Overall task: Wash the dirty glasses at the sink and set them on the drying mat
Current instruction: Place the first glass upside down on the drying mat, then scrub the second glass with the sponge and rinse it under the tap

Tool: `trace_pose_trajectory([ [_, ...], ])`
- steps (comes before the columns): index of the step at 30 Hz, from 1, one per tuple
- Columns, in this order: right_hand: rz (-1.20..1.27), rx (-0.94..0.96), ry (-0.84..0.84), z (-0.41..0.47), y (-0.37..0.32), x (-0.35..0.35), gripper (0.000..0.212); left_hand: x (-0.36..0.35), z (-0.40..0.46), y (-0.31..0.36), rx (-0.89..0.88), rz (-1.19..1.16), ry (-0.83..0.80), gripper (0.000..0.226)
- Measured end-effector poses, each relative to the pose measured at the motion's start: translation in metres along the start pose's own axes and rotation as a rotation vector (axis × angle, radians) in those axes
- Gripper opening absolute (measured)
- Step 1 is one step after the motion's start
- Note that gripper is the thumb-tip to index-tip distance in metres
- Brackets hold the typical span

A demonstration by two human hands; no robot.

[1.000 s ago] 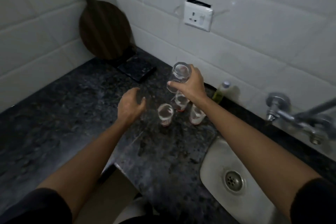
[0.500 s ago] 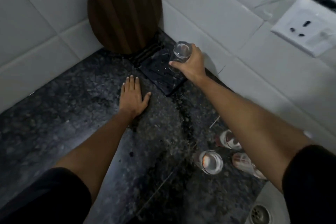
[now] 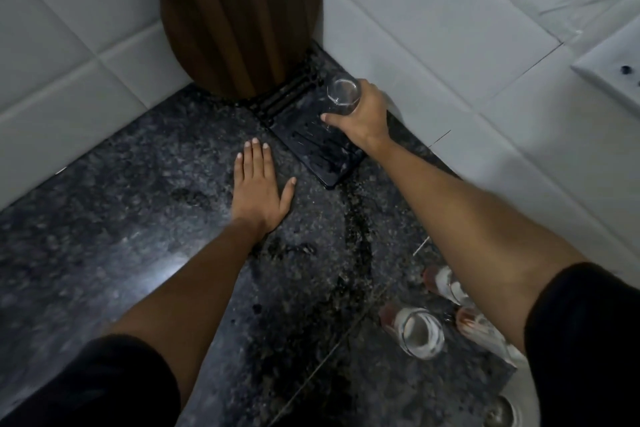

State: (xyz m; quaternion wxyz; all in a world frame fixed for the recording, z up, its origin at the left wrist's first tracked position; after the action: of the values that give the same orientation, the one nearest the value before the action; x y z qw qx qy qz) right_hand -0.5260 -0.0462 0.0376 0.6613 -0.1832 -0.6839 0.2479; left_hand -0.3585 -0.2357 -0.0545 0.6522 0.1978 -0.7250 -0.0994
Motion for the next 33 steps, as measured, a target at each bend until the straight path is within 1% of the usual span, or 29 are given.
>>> trace_pose_trajectory([
  [7,-0.007,-0.008,-0.01,0.001,0.006,-0.002,0.079,-0.001,0.001,0.0,-0.007,0.015,0.007,0.089],
  [10,0.048,0.004,-0.023,-0.006,0.002,0.001,0.09,0.001,0.001,-0.002,-0.012,-0.002,0.001,0.09],
  [12,0.067,-0.002,-0.062,-0.013,0.001,0.008,0.099,0.001,0.0,-0.003,-0.013,-0.025,-0.033,0.091],
  [14,0.072,-0.032,-0.069,-0.024,0.003,0.019,0.101,0.003,0.003,-0.003,-0.006,-0.051,-0.07,0.092],
  [17,0.087,-0.052,-0.071,-0.055,0.005,0.043,0.096,0.016,0.0,0.0,0.026,-0.069,-0.172,0.091],
  [22,0.104,-0.039,-0.053,-0.142,0.013,0.083,0.078,0.024,-0.049,0.029,-0.086,-0.15,-0.23,0.092],
  [24,0.045,0.004,-0.083,-0.181,0.016,0.096,0.072,0.019,-0.074,0.046,-0.129,-0.176,-0.243,0.094],
  [27,-0.115,0.091,-0.135,-0.24,0.024,0.112,0.068,0.01,-0.116,0.076,-0.187,-0.21,-0.251,0.097],
  [29,-0.237,0.128,-0.21,-0.277,0.033,0.115,0.071,-0.001,-0.148,0.094,-0.233,-0.236,-0.252,0.095],
  [31,-0.369,0.157,-0.306,-0.31,0.043,0.113,0.077,-0.015,-0.18,0.105,-0.264,-0.243,-0.266,0.099],
  [33,-0.448,0.175,-0.356,-0.337,0.052,0.11,0.082,-0.032,-0.206,0.112,-0.287,-0.233,-0.291,0.101],
])
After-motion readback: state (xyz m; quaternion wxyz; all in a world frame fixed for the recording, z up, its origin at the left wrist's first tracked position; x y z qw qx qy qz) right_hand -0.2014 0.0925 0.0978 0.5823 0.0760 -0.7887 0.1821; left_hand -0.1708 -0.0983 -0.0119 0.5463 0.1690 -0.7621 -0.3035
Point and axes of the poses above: each hand's wrist, its own z-axis towards the middle knuckle, its own x-axis out of the back of the hand, y = z × x, the point moved 4 cm from there along z, towards the middle knuckle, and after that the axes turned 14 degrees about -z, right-handed, at the moved point
